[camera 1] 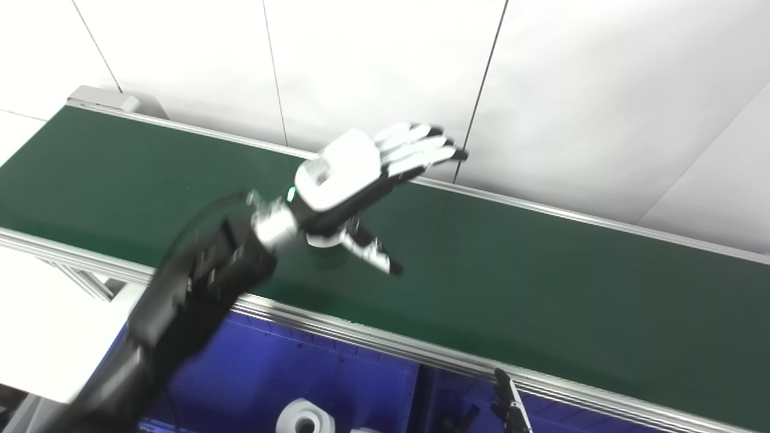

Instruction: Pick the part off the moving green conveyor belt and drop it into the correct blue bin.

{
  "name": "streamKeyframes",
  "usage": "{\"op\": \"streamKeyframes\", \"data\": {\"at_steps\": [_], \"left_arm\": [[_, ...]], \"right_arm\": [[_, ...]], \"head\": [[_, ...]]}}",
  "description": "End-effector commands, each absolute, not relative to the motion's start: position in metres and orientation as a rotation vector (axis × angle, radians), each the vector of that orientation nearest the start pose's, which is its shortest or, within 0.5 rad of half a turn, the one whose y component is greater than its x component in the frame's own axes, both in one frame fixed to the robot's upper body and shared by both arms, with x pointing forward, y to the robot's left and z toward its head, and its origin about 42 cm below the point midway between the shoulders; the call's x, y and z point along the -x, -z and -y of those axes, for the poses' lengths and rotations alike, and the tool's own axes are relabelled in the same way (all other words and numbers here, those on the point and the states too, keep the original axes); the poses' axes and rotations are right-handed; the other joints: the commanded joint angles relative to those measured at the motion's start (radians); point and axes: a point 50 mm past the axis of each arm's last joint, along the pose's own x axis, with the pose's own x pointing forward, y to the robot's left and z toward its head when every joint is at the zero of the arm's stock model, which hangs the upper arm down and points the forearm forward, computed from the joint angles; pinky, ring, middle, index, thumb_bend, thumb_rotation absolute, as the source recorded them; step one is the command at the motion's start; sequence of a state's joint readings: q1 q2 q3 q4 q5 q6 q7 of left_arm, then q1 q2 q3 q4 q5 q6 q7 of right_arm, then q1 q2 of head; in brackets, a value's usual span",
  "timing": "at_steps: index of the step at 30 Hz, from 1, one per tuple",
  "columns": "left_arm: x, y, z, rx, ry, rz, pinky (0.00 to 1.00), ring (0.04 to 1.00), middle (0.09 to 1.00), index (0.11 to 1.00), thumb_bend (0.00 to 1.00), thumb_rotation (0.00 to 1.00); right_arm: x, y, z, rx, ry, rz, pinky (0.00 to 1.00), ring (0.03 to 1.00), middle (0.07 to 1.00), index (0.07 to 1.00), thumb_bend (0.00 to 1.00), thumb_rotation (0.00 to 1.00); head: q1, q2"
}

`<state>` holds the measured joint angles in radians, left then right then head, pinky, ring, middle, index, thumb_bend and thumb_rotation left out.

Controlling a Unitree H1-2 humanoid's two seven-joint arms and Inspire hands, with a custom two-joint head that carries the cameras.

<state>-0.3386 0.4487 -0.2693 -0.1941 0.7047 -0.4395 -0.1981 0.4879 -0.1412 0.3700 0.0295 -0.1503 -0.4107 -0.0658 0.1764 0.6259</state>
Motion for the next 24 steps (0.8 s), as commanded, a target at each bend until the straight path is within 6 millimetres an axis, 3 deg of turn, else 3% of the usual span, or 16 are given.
{"op": "streamKeyframes", "data": {"at_steps": [1, 4, 7, 16, 24], "left_arm": [[-0.352, -0.262, -0.215, -1.296, 0.597, 0.933, 0.87, 0.874, 0.832, 0.833, 1.0, 0.11], [-0.375, -0.27, -0.214, -1.442, 0.674, 0.936, 0.89, 0.868, 0.817, 0.825, 1.0, 0.09], [-0.394, -0.274, -0.21, -1.545, 0.741, 0.932, 0.84, 0.823, 0.78, 0.806, 1.0, 0.09], [-0.43, -0.269, -0.2, -1.73, 0.887, 0.845, 0.79, 0.812, 0.785, 0.796, 1.0, 0.11], [-0.436, -0.243, -0.188, -1.795, 1.015, 0.761, 0.79, 0.811, 0.783, 0.796, 1.0, 0.04]], "right_arm": [[-0.086, -0.03, 0.172, 0.103, -0.276, -0.023, 0.93, 0.981, 1.0, 0.973, 0.81, 1.0], [-0.088, -0.03, 0.172, 0.098, -0.278, -0.023, 0.92, 0.978, 1.0, 0.97, 0.82, 1.0], [-0.088, -0.029, 0.171, 0.095, -0.278, -0.027, 0.92, 0.972, 1.0, 0.965, 0.82, 1.0], [-0.085, -0.03, 0.171, 0.077, -0.277, -0.034, 0.91, 0.967, 1.0, 0.964, 0.8, 1.0], [-0.079, -0.034, 0.172, 0.072, -0.276, -0.038, 0.9, 0.951, 0.993, 0.953, 0.81, 1.0]], "head": [[-0.007, -0.001], [-0.007, -0.007], [-0.008, -0.008], [-0.012, -0.004], [-0.009, 0.014]]}}
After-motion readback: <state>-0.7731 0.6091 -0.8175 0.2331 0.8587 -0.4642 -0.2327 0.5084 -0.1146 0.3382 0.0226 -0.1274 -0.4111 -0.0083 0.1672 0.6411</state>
